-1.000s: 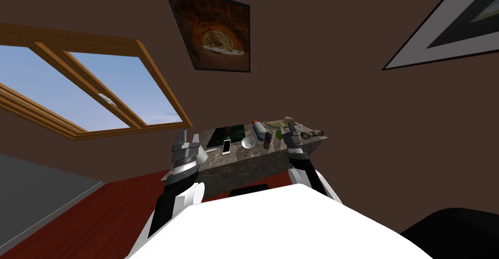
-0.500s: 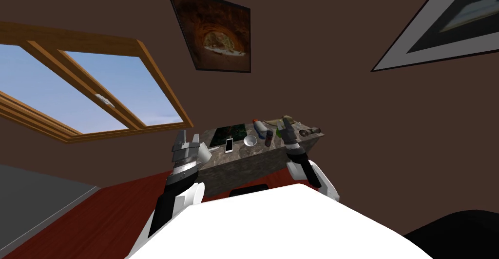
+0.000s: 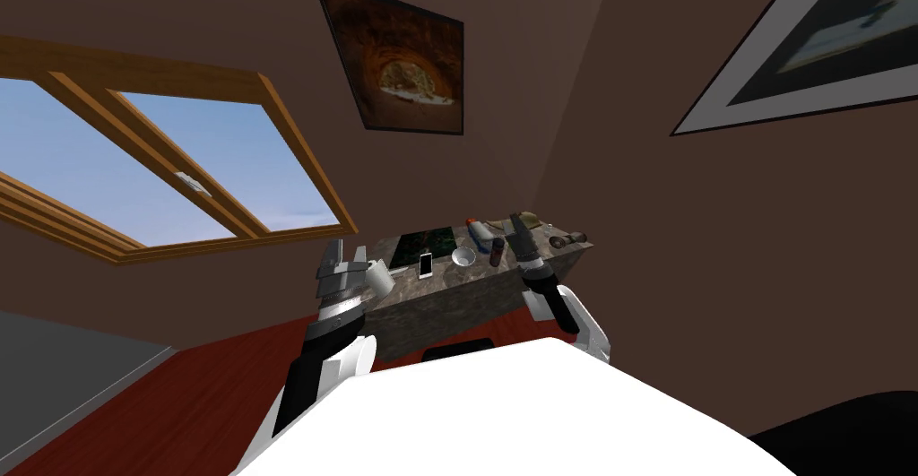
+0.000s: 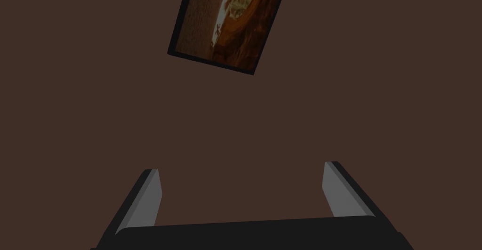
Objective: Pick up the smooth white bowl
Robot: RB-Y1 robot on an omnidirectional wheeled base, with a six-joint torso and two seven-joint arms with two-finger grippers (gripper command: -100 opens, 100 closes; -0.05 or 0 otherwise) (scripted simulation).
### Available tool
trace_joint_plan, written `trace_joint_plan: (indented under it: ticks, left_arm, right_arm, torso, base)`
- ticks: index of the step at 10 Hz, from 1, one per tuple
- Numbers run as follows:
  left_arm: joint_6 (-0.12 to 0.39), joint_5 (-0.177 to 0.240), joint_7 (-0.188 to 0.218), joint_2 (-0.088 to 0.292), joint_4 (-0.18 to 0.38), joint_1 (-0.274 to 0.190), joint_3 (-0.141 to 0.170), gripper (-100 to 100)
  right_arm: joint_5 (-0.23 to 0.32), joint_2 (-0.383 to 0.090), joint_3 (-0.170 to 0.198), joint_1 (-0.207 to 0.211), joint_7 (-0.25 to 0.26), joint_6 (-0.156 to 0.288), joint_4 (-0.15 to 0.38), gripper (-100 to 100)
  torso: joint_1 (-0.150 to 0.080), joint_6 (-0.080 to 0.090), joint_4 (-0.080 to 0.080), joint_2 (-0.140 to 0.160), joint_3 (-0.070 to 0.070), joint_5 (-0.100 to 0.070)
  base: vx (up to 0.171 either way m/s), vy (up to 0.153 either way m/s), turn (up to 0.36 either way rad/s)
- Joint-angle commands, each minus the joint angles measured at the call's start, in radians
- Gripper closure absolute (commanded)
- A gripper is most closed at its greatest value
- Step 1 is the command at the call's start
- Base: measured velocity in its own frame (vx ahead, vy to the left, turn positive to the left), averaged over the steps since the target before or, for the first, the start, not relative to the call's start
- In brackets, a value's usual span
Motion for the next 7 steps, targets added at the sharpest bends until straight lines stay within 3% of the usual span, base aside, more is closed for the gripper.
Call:
trace_joint_plan:
  ticks: [1,2,3,4,5,6,7]
  left_arm:
    - [0.0,0.0,0.0,0.0,0.0,0.0,0.0,0]
    - [0.0,0.0,0.0,0.0,0.0,0.0,0.0,0]
    - [0.0,0.0,0.0,0.0,0.0,0.0,0.0,0]
    - [0.0,0.0,0.0,0.0,0.0,0.0,0.0,0]
    - [0.0,0.0,0.0,0.0,0.0,0.0,0.0,0]
    - [0.0,0.0,0.0,0.0,0.0,0.0,0.0,0]
    - [0.0,0.0,0.0,0.0,0.0,0.0,0.0,0]
  right_arm:
    - [0.05,-0.016,0.008,-0.044,-0.013,-0.014,0.011,-100]
    - [0.06,-0.016,0.008,-0.044,-0.013,-0.014,0.011,-100]
    - [0.098,-0.028,0.02,-0.083,-0.022,-0.029,0.024,-100]
    - [0.115,-0.028,0.02,-0.083,-0.022,-0.029,0.024,-100]
    - [0.151,-0.04,0.034,-0.124,-0.031,-0.044,0.039,-100]
    - [0.172,-0.04,0.034,-0.124,-0.031,-0.044,0.039,-100]
    - [0.204,-0.054,0.051,-0.168,-0.04,-0.06,0.056,-100]
  torso:
    - [0.0,0.0,0.0,0.0,0.0,0.0]
    - [0.001,0.0,0.0,0.0,0.0,0.0]
    - [0.0,0.0,0.0,0.0,0.0,0.0]
    - [0.001,0.0,0.0,0.0,0.0,0.0]
    - [0.0,0.0,0.0,0.0,0.0,0.0]
    - [0.0,0.0,0.0,0.0,0.0,0.0]
    - [0.0,0.0,0.0,0.0,0.0,0.0]
  base:
    - [-0.022,0.064,-0.05]
    - [-0.02,0.058,-0.021]
    - [-0.031,0.069,-0.042]
    - [-0.029,0.056,-0.028]
    - [-0.04,0.053,-0.054]
    - [-0.032,0.057,-0.024]
    - [-0.029,0.071,-0.056]
